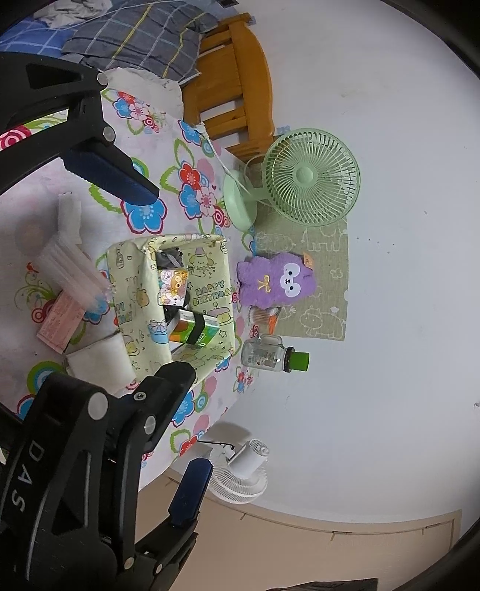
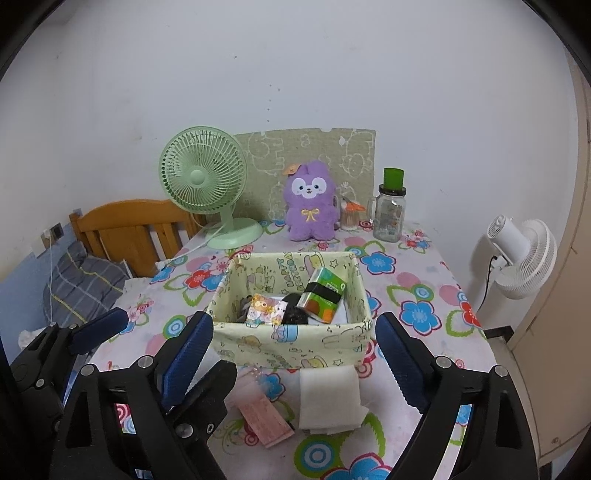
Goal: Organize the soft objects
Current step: 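Withdraw both tools from the box toward the straws and napkins, then grasp the clear straw bundle with the left tool while the right tool grasps the white napkin stack, then lift the straw bundle and napkin stack up over the fabric box, then lower the straws and napkins into the box and open both tools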
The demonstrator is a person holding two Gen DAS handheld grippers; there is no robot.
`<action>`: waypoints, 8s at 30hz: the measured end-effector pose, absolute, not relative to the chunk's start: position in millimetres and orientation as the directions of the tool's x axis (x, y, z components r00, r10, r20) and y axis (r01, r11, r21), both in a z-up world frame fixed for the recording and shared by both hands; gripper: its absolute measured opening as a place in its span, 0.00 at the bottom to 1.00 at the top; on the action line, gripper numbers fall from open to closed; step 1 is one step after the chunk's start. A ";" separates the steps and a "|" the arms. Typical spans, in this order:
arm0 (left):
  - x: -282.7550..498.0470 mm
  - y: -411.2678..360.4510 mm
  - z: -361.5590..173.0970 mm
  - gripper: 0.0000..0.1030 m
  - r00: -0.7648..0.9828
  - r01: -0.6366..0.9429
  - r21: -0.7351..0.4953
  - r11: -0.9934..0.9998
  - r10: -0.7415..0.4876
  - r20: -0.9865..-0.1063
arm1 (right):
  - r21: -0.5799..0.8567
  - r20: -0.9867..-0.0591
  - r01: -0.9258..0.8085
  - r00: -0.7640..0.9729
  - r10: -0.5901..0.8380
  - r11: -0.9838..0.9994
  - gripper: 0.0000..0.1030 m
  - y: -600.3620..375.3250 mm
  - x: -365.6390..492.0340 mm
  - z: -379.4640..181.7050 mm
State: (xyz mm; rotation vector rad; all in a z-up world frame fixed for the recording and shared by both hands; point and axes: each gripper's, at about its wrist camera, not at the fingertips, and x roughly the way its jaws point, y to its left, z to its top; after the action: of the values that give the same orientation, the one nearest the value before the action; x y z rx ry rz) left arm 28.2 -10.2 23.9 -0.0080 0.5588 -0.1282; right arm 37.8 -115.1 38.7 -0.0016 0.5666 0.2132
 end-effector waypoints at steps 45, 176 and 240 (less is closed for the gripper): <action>32.1 -2.5 -70.2 1.00 0.781 0.150 -0.052 0.987 -0.151 -0.606 | 0.060 -0.618 -0.176 0.767 0.175 0.983 0.90 -109.4 44.6 -59.9; 29.5 -33.1 0.8 0.28 0.783 0.166 -0.011 0.986 -0.139 -0.607 | 0.087 -0.605 -0.156 0.777 0.177 0.984 0.36 -118.5 39.1 11.5; 168.1 -35.9 -14.5 0.30 0.754 0.149 -0.015 0.989 -0.123 -0.646 | 0.108 -0.654 -0.127 0.738 0.167 0.986 0.41 -123.5 186.2 -9.4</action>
State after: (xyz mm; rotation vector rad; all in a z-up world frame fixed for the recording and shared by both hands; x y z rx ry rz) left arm 168.1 -35.9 -14.5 0.0376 0.7017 -0.1484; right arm 186.2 -123.5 -9.4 0.0576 0.7235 0.1617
